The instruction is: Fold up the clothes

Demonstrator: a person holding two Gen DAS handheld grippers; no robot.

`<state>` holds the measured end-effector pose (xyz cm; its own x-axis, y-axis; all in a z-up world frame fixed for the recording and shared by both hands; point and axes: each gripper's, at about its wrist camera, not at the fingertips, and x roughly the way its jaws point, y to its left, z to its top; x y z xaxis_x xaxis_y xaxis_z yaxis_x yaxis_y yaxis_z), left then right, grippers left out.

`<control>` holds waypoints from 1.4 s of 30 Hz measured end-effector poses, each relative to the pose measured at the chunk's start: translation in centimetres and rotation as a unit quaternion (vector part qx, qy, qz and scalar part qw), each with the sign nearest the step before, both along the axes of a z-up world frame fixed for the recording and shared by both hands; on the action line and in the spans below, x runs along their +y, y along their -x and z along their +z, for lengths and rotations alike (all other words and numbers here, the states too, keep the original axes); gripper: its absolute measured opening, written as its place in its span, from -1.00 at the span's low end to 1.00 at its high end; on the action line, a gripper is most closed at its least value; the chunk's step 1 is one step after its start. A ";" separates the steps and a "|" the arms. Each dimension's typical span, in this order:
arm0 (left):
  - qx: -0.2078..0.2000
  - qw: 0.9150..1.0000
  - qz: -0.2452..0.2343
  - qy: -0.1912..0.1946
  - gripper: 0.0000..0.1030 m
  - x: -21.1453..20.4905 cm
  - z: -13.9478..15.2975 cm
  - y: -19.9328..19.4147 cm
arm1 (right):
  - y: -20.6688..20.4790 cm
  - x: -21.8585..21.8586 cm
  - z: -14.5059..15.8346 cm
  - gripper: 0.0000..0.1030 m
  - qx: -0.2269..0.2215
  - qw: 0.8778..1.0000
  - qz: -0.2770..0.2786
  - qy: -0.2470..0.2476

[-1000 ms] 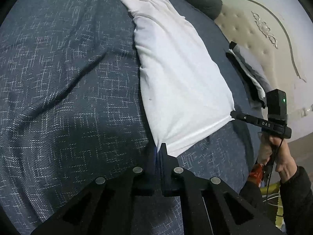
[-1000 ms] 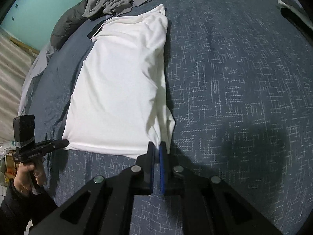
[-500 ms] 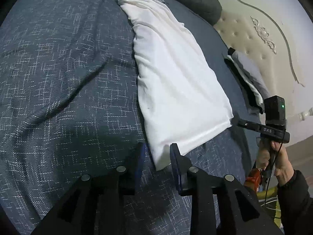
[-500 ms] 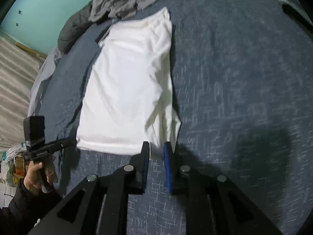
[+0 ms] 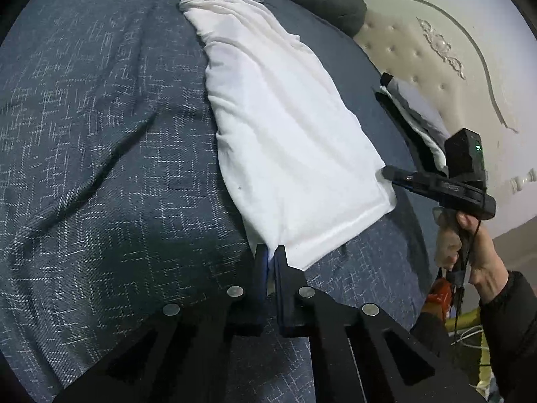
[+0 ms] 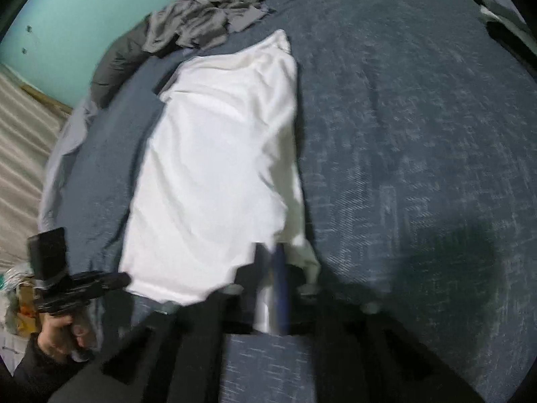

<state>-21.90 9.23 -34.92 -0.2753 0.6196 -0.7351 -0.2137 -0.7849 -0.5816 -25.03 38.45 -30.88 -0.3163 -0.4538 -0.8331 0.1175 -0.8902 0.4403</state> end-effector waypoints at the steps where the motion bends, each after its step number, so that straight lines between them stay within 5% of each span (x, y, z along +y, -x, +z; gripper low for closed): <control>1: 0.001 1.000 -0.001 0.000 -0.95 0.0 0.2 -0.1 | 0.1 -0.2 -0.2 -0.95 -0.003 1.000 0.000 -0.004; 13: 0.003 1.000 0.001 -0.006 -0.95 -0.9 -0.3 -0.5 | 1.5 0.4 0.9 -0.93 -0.002 1.000 0.002 -0.001; 19: 0.011 1.000 0.001 -0.006 -0.95 -0.8 -0.7 -0.5 | 6.1 0.0 4.7 -0.69 0.060 0.998 0.000 -0.026; 23: 0.018 1.000 0.005 -0.005 -0.94 -0.8 -0.9 -0.2 | 10.7 -4.0 6.7 -0.52 0.107 0.991 0.055 -0.054; 31: 0.024 1.000 0.013 0.004 -0.94 -0.8 -1.2 -0.2 | 20.2 -11.7 4.4 -0.52 0.119 0.976 0.120 -0.134; 38: 0.026 1.000 0.009 0.003 -0.94 -0.9 -1.5 -0.3 | 23.9 -15.0 1.6 -0.52 0.108 0.964 0.164 -0.177; 40: 0.027 1.000 0.005 0.006 -0.94 -0.9 -1.7 -0.3 | 24.2 -15.0 1.6 -0.58 0.115 0.966 0.164 -0.164; 41: 0.026 1.000 0.003 0.005 -0.94 -0.9 -1.7 -0.3 | 24.3 -14.9 1.6 -0.93 0.120 0.966 0.163 -0.159; 42: 0.025 1.000 0.003 0.004 -0.94 -1.0 -1.8 -0.3 | 24.3 -14.9 1.8 -1.00 0.126 0.966 0.160 -0.159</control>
<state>-21.58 8.28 -36.72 -0.3157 0.6115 -0.7256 -0.2387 -0.7913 -0.5630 -49.37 23.60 -29.10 -0.4125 -0.2955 -0.8617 0.4766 -0.8762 0.0723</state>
